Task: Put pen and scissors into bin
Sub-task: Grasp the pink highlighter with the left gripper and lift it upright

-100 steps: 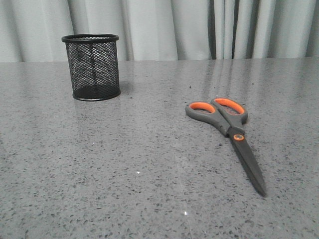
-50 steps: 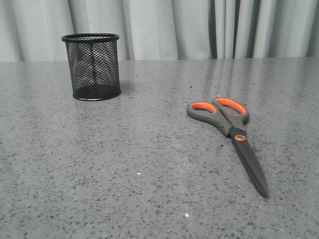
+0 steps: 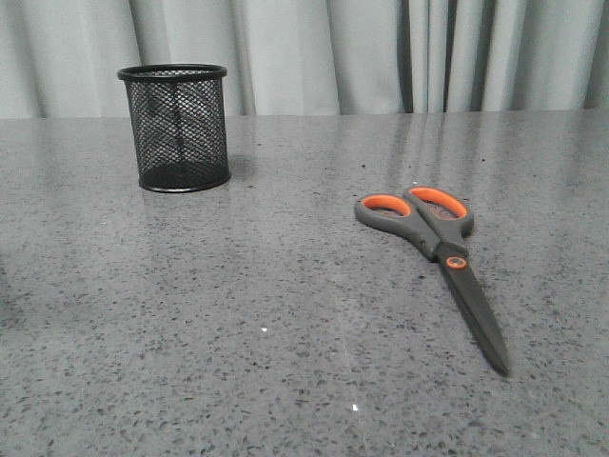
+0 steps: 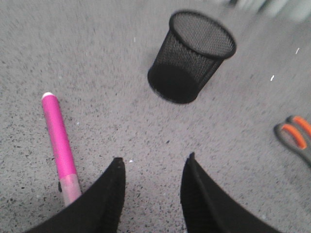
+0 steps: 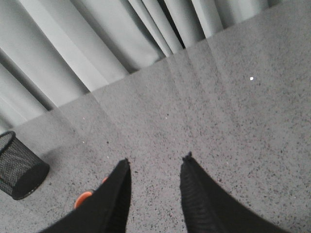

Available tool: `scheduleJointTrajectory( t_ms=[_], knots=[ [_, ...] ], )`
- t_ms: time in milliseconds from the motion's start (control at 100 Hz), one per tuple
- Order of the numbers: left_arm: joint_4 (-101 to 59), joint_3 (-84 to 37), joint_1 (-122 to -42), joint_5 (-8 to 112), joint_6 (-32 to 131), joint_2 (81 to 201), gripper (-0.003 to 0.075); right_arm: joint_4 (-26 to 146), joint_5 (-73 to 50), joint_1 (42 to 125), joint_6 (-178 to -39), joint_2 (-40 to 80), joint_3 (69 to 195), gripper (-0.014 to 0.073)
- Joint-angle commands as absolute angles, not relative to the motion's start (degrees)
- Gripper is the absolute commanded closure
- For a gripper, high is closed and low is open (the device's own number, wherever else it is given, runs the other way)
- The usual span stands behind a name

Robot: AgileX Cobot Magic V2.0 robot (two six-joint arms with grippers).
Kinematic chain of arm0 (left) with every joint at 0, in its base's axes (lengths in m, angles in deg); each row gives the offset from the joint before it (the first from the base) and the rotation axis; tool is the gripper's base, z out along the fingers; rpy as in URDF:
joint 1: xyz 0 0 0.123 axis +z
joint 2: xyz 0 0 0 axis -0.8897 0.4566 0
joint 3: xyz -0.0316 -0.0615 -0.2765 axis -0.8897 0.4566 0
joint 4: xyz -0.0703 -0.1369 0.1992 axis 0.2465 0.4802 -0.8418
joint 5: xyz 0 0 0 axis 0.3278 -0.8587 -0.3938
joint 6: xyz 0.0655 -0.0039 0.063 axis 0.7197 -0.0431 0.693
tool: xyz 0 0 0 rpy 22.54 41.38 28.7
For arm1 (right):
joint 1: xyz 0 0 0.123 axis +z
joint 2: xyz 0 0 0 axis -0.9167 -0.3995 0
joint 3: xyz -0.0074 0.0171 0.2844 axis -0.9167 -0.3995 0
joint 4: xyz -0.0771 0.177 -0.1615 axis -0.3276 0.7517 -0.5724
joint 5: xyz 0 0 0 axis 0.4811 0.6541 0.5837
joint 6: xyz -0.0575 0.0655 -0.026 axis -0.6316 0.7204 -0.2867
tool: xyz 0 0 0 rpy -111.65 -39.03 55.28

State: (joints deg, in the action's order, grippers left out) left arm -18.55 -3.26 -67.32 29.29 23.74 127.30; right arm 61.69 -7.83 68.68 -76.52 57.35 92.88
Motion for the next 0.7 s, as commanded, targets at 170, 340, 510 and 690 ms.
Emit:
scheduleJointTrajectory(
  t_ms=[170,340,510,690],
  knots=[
    [-37.22,-23.44,-67.23,14.79,10.67,147.44,0.0475,61.41,-13.39,68.38,-76.82,54.09,96.81,0.0369],
    [-40.12,-28.47,-67.23,10.97,9.16,156.52,0.0430,61.41,-13.39,68.38,-76.82,54.09,96.81,0.0369],
    [-40.12,-29.16,-67.23,11.08,9.16,163.48,0.0421,61.41,-13.39,68.38,-76.82,54.09,96.81,0.0369],
    [-40.65,-29.16,-67.23,11.51,9.16,168.37,0.0421,61.41,-13.51,68.38,-76.82,54.09,96.81,0.0369]
  ],
)
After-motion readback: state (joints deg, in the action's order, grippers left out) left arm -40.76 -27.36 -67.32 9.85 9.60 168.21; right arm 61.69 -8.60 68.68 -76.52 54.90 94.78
